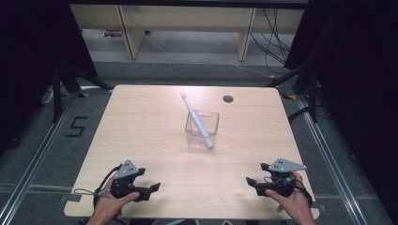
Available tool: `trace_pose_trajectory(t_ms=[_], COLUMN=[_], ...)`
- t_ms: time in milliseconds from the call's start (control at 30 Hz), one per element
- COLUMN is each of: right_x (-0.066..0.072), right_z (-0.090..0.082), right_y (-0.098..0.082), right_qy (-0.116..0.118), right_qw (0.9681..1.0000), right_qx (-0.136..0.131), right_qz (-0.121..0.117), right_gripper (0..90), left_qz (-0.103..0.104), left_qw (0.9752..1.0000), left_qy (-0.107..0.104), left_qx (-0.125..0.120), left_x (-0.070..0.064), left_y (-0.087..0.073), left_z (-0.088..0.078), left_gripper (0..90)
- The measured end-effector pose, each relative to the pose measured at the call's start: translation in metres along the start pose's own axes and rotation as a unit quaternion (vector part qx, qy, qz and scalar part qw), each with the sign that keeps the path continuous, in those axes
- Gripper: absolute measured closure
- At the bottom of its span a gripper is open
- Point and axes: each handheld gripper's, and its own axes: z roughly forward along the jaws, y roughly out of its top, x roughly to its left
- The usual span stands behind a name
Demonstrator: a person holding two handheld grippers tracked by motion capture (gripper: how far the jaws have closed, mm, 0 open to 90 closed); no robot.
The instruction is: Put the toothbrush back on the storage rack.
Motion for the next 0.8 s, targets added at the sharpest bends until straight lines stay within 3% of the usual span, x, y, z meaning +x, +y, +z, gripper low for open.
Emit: trace_pose_trajectory(t_ms=[33, 67, 100, 133, 233, 300, 367, 400, 433, 500, 567, 733, 767, 800], right_x=[-0.001, 0.003, 0.000, 0.001, 0.006, 0.005, 0.005, 0.007, 0.004, 0.006, 0.005, 0.008, 0.005, 0.008], right_z=[0.000, -0.001, 0.000, -0.001, -0.002, -0.004, -0.004, -0.005, -0.005, -0.006, -0.006, -0.008, -0.007, -0.008], right_y=[-0.001, -0.002, -0.003, -0.005, -0.009, -0.012, -0.015, -0.016, -0.018, -0.020, -0.022, -0.025, -0.026, -0.026], right_qy=[0.001, 0.003, -0.001, -0.001, -0.003, -0.003, -0.008, -0.007, -0.008, -0.009, -0.008, -0.007, -0.006, -0.005], right_qw=[1.0000, 0.9999, 0.9999, 0.9998, 0.9994, 0.9990, 0.9989, 0.9986, 0.9988, 0.9984, 0.9984, 0.9976, 0.9980, 0.9975], right_qx=[0.002, 0.012, 0.007, 0.011, 0.033, 0.043, 0.046, 0.052, 0.048, 0.056, 0.056, 0.068, 0.062, 0.070], right_qz=[-0.009, 0.010, -0.014, -0.015, 0.002, -0.003, -0.005, 0.009, -0.009, 0.004, -0.005, 0.009, -0.012, 0.006], right_gripper=[19.9, 19.9, 19.9, 19.9, 19.7, 19.2, 19.1, 19.1, 19.0, 19.0, 19.0, 19.0, 19.1, 19.2], left_qz=[0.001, 0.002, 0.002, 0.003, -0.001, 0.000, 0.002, 0.002, 0.002, 0.002, 0.002, 0.003, 0.003, 0.003], left_qw=[1.0000, 1.0000, 1.0000, 1.0000, 1.0000, 1.0000, 1.0000, 1.0000, 1.0000, 1.0000, 1.0000, 1.0000, 1.0000, 1.0000], left_qy=[0.000, 0.000, 0.001, 0.001, 0.000, -0.001, 0.000, 0.000, -0.001, -0.001, -0.001, -0.001, -0.001, -0.001], left_qx=[0.000, 0.001, 0.002, 0.002, -0.001, 0.000, 0.002, 0.002, 0.001, 0.002, 0.002, 0.001, 0.001, 0.003], left_x=[0.000, 0.000, 0.000, 0.000, -0.001, -0.001, 0.000, 0.000, 0.000, 0.000, 0.000, 0.000, 0.000, 0.000], left_y=[0.000, 0.000, 0.000, 0.000, 0.000, 0.000, 0.000, 0.000, 0.000, 0.000, 0.000, -0.001, -0.001, 0.000], left_z=[0.000, 0.000, 0.000, 0.000, 0.000, 0.000, 0.000, 0.000, 0.000, 0.000, 0.000, 0.000, 0.000, -0.001], left_gripper=[15.2, 15.2, 15.2, 15.2, 15.2, 15.2, 15.2, 15.2, 15.2, 15.2, 15.2, 15.2, 15.2, 15.2])
